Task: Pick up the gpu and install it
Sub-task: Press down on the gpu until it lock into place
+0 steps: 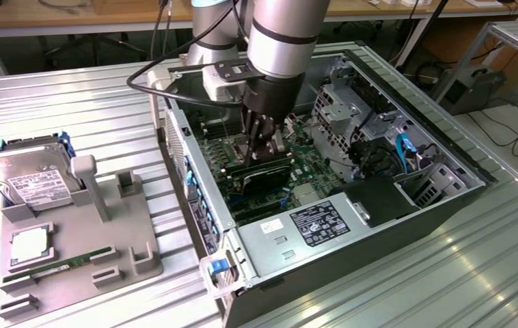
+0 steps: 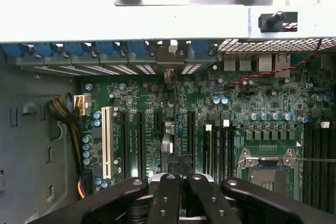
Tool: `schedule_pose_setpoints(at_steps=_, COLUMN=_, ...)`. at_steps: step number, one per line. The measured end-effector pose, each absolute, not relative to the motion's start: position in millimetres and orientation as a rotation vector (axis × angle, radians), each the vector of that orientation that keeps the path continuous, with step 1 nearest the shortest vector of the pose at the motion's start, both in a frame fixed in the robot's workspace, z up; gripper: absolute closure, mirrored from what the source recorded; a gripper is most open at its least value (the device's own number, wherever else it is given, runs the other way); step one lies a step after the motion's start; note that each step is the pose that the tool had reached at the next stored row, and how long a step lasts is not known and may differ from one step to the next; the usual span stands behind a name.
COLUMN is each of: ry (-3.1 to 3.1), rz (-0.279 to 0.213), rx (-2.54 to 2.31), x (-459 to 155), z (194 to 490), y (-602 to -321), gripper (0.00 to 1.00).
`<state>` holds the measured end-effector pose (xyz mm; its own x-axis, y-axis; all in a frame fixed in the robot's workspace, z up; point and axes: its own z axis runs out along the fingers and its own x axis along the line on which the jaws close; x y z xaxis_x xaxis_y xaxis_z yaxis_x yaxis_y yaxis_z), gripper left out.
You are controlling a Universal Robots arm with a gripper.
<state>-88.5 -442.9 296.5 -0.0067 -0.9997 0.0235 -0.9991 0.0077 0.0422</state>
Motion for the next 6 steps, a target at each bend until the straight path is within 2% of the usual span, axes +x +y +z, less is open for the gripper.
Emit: schedule_pose_setpoints(at_steps=6, ry=-2.197, rz=-0.021, rx=2.181, x=-88.5, z=296.5, y=-442.9, gripper=0.89)
